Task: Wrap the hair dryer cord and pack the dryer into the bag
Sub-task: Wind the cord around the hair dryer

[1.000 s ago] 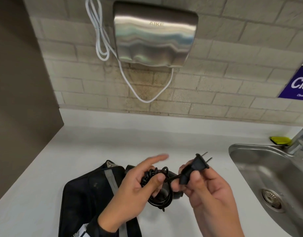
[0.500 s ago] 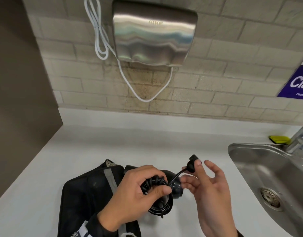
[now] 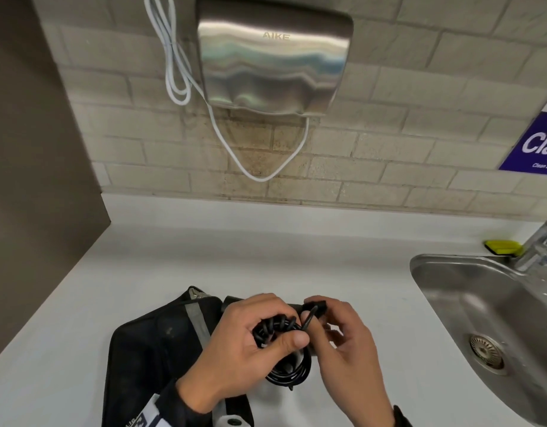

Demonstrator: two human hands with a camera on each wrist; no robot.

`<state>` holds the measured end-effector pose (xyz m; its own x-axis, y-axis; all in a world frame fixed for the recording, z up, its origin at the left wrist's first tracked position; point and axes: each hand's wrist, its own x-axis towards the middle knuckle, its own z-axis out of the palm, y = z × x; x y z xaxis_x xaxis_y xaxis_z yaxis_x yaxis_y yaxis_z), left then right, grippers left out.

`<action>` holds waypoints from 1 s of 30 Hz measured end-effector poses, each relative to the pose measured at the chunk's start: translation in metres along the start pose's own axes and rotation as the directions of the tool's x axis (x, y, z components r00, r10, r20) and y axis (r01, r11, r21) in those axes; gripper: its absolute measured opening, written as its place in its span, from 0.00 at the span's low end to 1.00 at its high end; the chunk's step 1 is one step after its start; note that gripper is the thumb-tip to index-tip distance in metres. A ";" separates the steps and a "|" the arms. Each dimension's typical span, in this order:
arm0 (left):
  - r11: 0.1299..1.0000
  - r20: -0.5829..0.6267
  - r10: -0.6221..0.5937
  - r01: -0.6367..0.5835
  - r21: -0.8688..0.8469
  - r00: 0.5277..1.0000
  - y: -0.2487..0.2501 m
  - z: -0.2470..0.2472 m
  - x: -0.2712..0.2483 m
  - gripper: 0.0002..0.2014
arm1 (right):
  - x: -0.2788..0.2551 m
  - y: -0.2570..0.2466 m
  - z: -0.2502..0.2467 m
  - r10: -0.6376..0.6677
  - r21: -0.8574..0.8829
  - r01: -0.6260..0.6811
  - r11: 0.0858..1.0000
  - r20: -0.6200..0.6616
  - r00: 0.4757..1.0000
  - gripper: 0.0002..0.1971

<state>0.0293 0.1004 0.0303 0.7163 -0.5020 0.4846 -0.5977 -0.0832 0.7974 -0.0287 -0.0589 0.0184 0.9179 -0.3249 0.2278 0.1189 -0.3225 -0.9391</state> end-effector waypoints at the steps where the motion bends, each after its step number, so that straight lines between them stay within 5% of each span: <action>1: 1.000 -0.010 0.000 0.000 -0.006 1.000 -0.001 0.000 0.000 0.17 | 0.000 -0.003 0.000 0.038 0.076 -0.041 0.996 0.040 0.998 0.10; 5: 1.000 -0.062 0.006 -0.008 -0.024 0.998 -0.005 0.000 -0.001 0.17 | 0.000 -0.008 -0.002 0.141 0.279 -0.184 0.943 0.165 0.976 0.04; 11: 0.999 -0.110 0.000 -0.004 -0.039 0.994 -0.007 0.000 -0.001 0.17 | -0.002 -0.001 0.004 0.197 0.483 -0.312 0.818 0.275 0.941 0.35; 24: 0.977 -0.096 -0.064 0.043 -0.209 0.993 -0.006 0.004 -0.005 0.15 | -0.004 -0.004 0.006 0.167 0.452 -0.356 0.818 0.406 0.898 0.11; 30: 0.956 -0.129 -0.105 0.065 -0.287 0.986 0.000 0.006 -0.006 0.12 | -0.007 -0.002 0.007 0.109 0.439 -0.275 0.855 0.366 0.924 0.25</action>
<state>0.0222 0.0980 0.0253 0.8157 -0.3753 0.4402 -0.4219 0.1348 0.8966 -0.0325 -0.0500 0.0174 0.9998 -0.0102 0.0140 0.0158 0.2039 -0.9789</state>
